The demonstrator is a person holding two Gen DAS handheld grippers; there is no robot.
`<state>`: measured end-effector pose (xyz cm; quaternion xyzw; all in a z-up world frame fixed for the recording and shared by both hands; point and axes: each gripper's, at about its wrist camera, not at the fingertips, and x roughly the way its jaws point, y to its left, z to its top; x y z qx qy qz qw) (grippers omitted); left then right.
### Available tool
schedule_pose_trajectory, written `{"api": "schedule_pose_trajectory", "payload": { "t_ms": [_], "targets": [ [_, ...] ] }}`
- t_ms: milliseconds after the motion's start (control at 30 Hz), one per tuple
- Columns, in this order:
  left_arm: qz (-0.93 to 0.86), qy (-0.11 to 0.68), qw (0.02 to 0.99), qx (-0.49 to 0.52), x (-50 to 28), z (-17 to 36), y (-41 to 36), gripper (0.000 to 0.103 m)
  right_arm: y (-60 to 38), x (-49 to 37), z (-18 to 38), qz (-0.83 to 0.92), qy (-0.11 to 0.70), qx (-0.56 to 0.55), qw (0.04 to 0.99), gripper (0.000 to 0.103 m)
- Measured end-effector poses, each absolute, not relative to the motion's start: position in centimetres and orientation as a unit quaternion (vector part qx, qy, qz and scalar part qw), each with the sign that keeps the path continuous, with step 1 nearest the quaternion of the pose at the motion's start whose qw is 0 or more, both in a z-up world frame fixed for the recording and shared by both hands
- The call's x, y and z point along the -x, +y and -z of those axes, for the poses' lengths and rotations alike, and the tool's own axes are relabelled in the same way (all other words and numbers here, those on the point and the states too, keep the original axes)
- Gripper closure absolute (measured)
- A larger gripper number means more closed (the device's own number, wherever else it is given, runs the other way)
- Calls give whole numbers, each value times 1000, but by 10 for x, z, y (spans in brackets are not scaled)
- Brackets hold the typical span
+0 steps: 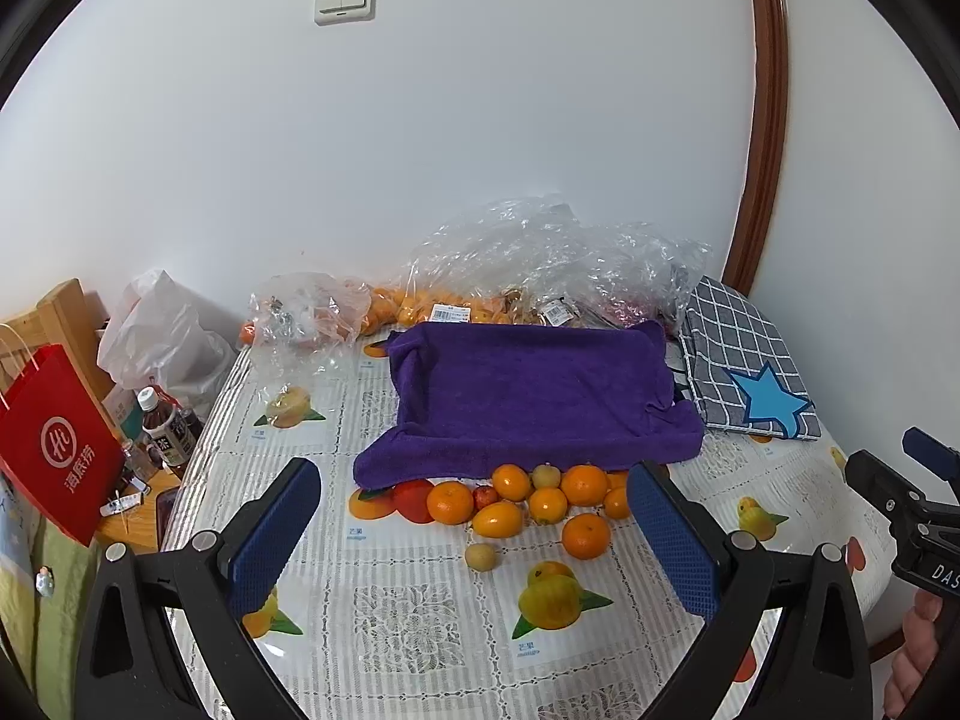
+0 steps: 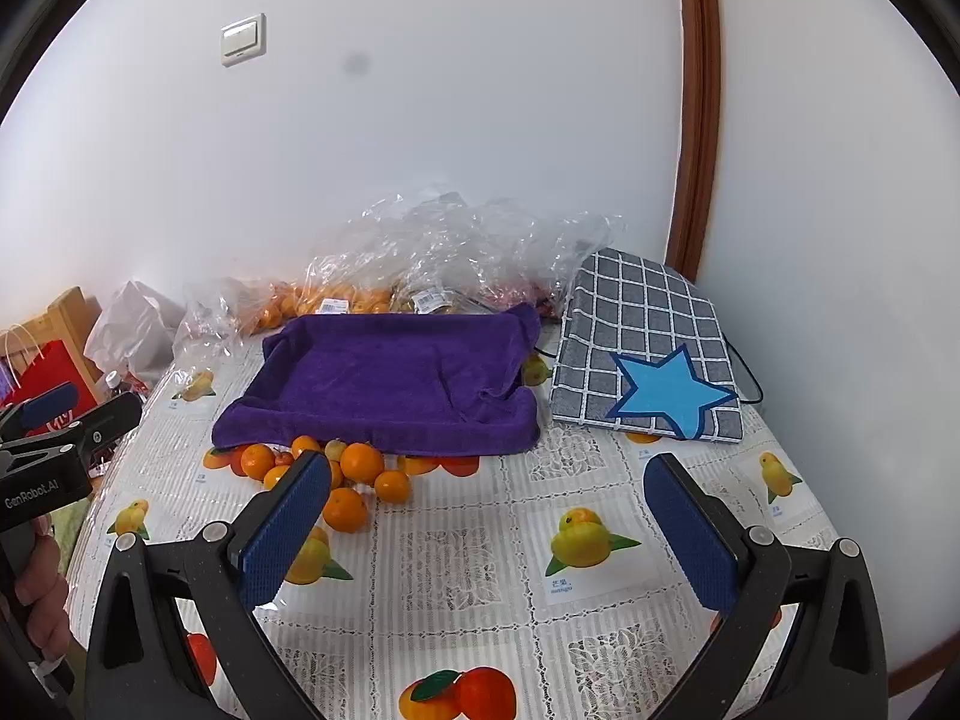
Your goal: Organize fruits
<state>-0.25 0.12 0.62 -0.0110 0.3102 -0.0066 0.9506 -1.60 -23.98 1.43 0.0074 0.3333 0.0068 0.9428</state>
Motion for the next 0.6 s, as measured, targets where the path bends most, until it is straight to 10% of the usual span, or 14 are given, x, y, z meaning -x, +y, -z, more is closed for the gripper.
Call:
{"api": "schedule_pose_trajectory", "payload": {
  "t_ms": [600],
  "targets": [
    [6, 308, 951, 14, 3, -6, 5, 0, -235, 18, -16, -11, 330, -10, 944, 0]
  ]
}}
